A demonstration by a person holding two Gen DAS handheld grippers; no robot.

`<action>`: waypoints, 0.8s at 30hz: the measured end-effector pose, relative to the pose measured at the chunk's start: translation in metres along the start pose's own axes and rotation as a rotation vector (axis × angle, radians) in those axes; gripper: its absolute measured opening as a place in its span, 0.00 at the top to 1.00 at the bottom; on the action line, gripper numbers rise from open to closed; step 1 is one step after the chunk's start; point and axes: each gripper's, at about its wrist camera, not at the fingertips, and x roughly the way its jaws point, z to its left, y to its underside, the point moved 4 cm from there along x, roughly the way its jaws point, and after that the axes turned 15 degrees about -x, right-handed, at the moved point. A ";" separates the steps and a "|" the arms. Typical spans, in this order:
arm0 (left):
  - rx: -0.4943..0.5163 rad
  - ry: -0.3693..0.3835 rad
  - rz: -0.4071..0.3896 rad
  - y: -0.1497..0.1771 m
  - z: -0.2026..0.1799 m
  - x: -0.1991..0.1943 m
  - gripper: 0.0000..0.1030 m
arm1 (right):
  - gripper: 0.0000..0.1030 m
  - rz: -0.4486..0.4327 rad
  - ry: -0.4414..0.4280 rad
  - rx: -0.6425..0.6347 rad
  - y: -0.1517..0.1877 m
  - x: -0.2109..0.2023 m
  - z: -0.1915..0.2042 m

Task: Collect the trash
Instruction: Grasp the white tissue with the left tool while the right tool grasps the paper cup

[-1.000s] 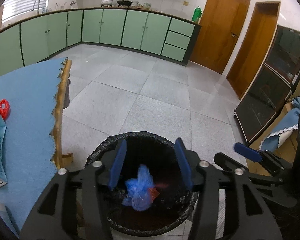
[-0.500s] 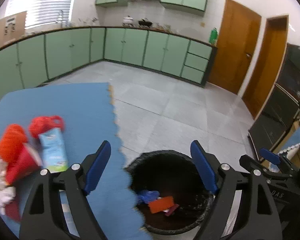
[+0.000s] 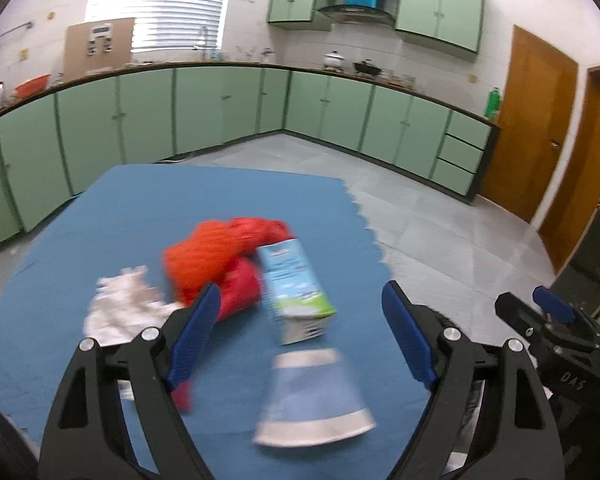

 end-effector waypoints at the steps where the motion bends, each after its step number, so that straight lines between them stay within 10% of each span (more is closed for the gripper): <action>1: -0.003 -0.019 -0.006 0.000 0.012 -0.003 0.22 | 0.06 -0.002 -0.003 -0.012 -0.001 0.002 0.010; 24: -0.076 -0.176 0.001 0.012 0.137 -0.017 0.22 | 0.06 0.116 -0.080 -0.144 0.023 0.054 0.139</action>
